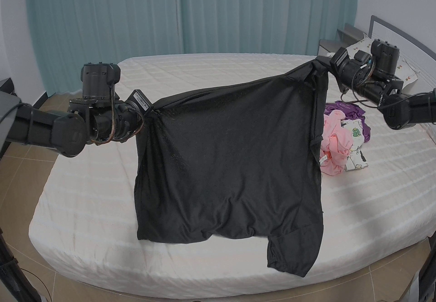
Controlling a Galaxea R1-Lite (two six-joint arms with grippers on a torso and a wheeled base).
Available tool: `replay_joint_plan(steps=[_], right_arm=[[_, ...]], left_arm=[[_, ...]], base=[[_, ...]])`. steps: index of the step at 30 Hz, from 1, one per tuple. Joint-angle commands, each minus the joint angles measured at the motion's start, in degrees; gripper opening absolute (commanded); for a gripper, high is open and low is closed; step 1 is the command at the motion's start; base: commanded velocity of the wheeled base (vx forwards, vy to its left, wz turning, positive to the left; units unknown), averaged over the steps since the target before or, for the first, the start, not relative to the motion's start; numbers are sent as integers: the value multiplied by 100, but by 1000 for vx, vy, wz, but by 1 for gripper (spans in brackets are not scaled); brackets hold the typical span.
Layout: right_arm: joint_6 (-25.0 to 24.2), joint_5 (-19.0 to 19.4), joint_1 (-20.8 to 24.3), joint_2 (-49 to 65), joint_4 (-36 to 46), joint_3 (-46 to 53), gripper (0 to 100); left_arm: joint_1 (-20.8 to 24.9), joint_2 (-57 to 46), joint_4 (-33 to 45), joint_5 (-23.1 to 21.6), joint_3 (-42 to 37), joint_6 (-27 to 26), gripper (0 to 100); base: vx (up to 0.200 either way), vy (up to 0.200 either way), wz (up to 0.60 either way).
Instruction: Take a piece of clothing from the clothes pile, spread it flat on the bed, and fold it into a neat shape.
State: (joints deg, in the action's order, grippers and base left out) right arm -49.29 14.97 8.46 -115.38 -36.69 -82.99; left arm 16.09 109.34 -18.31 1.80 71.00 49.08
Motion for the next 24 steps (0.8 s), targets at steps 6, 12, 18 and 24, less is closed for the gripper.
replay_joint_plan(steps=[6, 12, 18, 24], right_arm=[[209, -697, 314, -1302, -497, 90, 0], [323, -1031, 428, -1865, -611, 20, 0], [385, -1110, 437, -2322, -628, -129, 100], [464, -1963, 367, -2797, -541, -832, 100]], left_arm=[[-124, 1635, -67, 57, 872, 32, 0], [-150, 2267, -67, 127, 1162, 49, 0], [-212, 2742, -278, 338, 1593, 260, 100], [-291, 2953, -314, 804, 1900, 251, 100]], base=[[67, 0, 0], [0, 0, 0], [0, 0, 0], [0, 0, 0]])
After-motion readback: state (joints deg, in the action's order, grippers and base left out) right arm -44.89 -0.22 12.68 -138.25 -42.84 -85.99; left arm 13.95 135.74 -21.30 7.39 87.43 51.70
